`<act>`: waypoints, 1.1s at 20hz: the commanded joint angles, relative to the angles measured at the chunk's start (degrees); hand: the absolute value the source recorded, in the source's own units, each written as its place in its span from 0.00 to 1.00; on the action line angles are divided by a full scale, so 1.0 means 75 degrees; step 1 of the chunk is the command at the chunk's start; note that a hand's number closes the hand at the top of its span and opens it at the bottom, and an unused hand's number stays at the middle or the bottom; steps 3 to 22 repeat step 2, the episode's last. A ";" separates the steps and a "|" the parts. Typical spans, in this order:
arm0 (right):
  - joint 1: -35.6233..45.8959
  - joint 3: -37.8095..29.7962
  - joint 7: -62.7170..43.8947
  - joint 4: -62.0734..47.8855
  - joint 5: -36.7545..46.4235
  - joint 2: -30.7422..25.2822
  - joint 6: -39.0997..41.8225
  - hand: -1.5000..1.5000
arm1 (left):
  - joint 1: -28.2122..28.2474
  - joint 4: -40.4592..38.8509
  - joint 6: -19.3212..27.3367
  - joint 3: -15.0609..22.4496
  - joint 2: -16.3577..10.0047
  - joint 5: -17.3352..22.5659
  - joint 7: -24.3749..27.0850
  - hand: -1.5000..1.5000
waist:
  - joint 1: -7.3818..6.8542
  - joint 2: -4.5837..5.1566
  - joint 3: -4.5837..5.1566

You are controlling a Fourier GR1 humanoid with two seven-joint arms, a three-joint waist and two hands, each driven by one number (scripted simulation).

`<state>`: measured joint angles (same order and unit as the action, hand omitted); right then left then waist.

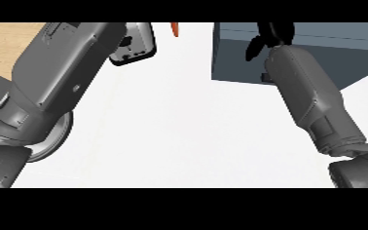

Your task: Pick up the can, place it into the drawer and close the drawer

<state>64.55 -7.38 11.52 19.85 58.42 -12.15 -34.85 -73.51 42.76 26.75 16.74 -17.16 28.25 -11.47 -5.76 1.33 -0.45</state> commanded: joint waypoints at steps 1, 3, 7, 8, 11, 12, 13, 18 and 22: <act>0.0606 -0.0562 0.0071 0.0108 -0.0587 0.0348 -0.0407 0.00 | 0.0236 0.0519 -0.0009 0.0035 -0.0153 0.0016 -0.0232 0.00 | -0.0289 -0.0048 0.0040; 0.0568 -0.0639 0.0354 0.0132 -0.0685 0.0171 -0.0248 0.00 | 0.0574 0.0744 0.0058 0.0105 -0.0177 -0.0023 -0.0209 0.00 | -0.0207 -0.0104 0.0043; 0.0568 -0.0639 0.0354 0.0132 -0.0685 0.0171 -0.0248 0.00 | 0.0574 0.0744 0.0058 0.0105 -0.0177 -0.0023 -0.0209 0.00 | -0.0207 -0.0104 0.0043; 0.0568 -0.0639 0.0354 0.0132 -0.0685 0.0171 -0.0248 0.00 | 0.0574 0.0744 0.0058 0.0105 -0.0177 -0.0023 -0.0209 0.00 | -0.0207 -0.0104 0.0043; 0.0568 -0.0639 0.0354 0.0132 -0.0685 0.0171 -0.0248 0.00 | 0.0574 0.0744 0.0058 0.0105 -0.0177 -0.0023 -0.0209 0.00 | -0.0207 -0.0104 0.0043; 0.0568 -0.0639 0.0354 0.0132 -0.0685 0.0171 -0.0248 0.00 | 0.0574 0.0744 0.0058 0.0105 -0.0177 -0.0023 -0.0209 0.00 | -0.0207 -0.0104 0.0043; 0.0568 -0.0639 0.0354 0.0132 -0.0685 0.0171 -0.0248 0.00 | 0.0574 0.0744 0.0058 0.0105 -0.0177 -0.0023 -0.0209 0.00 | -0.0207 -0.0104 0.0043; 0.0568 -0.0639 0.0354 0.0132 -0.0685 0.0171 -0.0248 0.00 | 0.0574 0.0744 0.0058 0.0105 -0.0177 -0.0023 -0.0209 0.00 | -0.0207 -0.0104 0.0043; 0.0568 -0.0639 0.0354 0.0132 -0.0685 0.0171 -0.0248 0.00 | 0.0574 0.0744 0.0058 0.0105 -0.0177 -0.0023 -0.0209 0.00 | -0.0207 -0.0104 0.0043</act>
